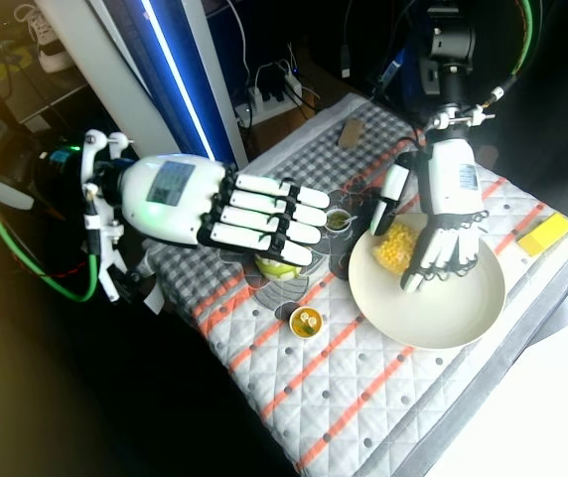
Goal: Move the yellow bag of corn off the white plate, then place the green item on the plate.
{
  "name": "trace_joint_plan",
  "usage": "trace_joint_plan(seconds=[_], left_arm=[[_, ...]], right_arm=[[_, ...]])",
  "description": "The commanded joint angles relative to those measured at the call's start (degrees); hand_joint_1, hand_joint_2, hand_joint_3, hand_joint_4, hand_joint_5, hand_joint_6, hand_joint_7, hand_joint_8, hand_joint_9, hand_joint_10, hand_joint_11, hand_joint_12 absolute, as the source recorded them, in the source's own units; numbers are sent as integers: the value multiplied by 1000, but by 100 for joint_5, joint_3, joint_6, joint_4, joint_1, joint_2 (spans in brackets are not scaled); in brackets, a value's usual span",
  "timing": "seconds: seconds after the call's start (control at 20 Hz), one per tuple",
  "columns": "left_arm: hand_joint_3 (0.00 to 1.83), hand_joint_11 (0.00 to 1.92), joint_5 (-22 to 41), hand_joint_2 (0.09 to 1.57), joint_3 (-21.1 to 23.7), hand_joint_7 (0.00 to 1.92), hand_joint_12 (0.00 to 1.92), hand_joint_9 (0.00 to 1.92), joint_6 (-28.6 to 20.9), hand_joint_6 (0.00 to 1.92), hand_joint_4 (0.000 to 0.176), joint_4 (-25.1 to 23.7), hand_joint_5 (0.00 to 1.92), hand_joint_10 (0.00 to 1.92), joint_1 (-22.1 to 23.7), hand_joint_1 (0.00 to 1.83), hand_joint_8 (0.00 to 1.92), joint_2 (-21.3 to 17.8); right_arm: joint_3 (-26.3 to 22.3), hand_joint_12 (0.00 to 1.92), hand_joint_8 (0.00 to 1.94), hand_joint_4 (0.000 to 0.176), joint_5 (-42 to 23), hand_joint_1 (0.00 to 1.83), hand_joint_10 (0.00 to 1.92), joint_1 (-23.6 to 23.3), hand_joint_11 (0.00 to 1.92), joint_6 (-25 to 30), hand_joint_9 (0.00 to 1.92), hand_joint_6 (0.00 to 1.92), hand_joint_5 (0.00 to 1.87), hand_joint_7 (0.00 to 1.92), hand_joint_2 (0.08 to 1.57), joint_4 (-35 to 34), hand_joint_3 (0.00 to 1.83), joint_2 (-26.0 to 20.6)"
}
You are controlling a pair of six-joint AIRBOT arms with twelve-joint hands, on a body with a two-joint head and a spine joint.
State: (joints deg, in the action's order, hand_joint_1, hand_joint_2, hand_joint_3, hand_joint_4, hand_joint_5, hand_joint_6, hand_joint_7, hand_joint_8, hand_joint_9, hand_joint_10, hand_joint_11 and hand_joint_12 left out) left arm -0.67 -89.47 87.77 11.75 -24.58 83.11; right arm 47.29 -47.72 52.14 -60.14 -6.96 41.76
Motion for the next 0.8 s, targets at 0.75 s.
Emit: trace_joint_plan(seconds=[0.75], left_arm=[[24, 793, 3975, 1075, 2590, 577, 1921, 696, -2973, 1878, 0, -1674, 475, 1921, -938, 1295, 1919, -2585]], right_arm=[[26, 440, 0, 0, -793, 441, 0, 47, 0, 97, 0, 0, 0, 0, 1288, -46, 1, -7]])
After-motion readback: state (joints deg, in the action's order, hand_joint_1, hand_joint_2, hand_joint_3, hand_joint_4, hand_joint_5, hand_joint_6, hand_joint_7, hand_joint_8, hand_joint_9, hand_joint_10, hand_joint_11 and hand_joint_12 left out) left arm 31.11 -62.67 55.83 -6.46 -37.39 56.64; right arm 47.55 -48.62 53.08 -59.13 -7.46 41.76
